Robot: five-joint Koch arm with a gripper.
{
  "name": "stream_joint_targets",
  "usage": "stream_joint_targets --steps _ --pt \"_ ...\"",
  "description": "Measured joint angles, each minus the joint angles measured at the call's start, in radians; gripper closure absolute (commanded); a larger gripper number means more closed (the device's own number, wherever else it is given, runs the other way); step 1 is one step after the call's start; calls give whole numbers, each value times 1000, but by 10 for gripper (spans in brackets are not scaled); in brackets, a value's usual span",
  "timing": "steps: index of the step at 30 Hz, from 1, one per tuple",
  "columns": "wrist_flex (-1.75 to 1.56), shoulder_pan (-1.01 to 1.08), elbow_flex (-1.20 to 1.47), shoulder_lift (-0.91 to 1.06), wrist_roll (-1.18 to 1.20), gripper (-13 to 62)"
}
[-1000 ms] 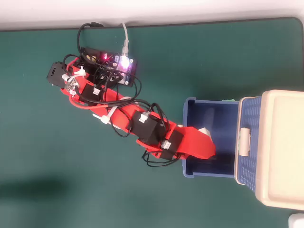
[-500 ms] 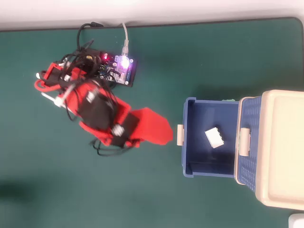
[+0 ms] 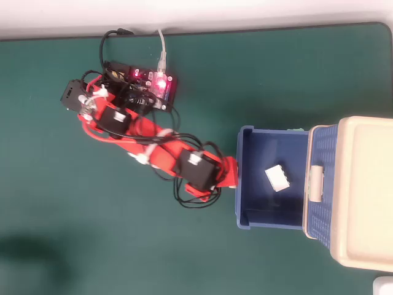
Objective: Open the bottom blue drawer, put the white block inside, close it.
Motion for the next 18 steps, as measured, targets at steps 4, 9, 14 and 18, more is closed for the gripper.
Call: stream_joint_targets --steps 4,9,14,18 --pt "-34 -18 0 -31 5 156" --pt "-132 -46 0 -80 14 156" --pt "-331 -84 -126 -201 15 155" --pt "-506 -106 -272 -341 20 156"
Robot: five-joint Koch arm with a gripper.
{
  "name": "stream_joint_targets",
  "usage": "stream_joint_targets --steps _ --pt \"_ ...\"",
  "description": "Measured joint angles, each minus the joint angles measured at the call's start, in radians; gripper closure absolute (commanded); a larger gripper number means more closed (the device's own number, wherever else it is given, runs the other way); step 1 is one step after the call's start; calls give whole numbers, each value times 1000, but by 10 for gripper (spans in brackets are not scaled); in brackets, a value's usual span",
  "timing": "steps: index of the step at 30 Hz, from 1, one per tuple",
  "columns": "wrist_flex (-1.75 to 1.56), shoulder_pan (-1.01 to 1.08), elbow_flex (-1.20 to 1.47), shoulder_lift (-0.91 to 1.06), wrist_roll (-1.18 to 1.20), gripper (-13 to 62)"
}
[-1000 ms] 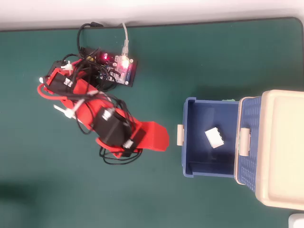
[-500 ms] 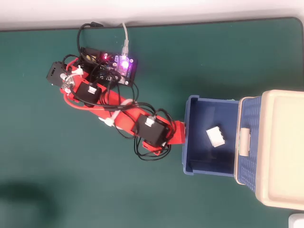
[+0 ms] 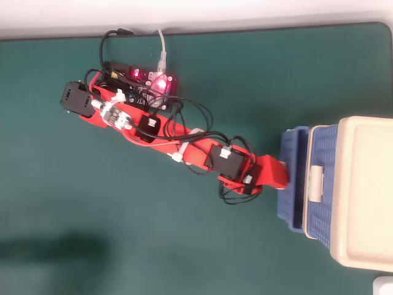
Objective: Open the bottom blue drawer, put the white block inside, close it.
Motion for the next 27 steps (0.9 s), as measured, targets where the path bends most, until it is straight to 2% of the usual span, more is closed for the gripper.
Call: stream_joint_targets --steps 10,14,18,20,23,27 --pt "-64 0 -147 -51 0 153" --pt "117 57 -152 75 0 153" --pt "520 301 -172 382 -18 155" --pt "618 433 -160 471 -81 156" --pt "650 716 5 598 -314 156" --pt "655 1043 371 746 -703 157"
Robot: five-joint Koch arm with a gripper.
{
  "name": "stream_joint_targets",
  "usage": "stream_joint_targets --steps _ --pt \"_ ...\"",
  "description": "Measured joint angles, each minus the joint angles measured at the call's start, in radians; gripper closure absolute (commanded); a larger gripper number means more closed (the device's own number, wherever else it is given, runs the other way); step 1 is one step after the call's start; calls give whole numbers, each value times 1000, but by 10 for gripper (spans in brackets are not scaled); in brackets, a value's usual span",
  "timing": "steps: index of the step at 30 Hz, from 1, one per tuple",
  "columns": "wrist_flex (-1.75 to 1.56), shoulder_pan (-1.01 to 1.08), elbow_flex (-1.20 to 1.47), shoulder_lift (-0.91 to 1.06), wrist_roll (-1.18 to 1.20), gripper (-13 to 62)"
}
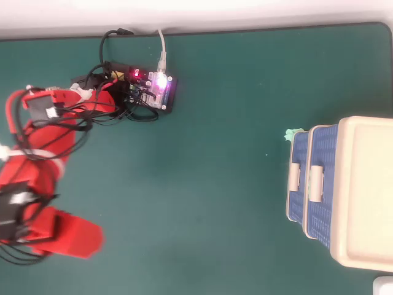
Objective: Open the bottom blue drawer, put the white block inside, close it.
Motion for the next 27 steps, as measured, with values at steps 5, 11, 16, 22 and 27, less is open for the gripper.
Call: stream_joint_targets --steps 5,11,16,22,27 --pt "-35 229 497 170 -316 157" --pt "-256 236 1197 514 -328 154" --pt "-469 235 1698 742 -331 154" --pt "-485 238 1821 792 -334 154" --pt "-443 236 1816 792 -334 153"
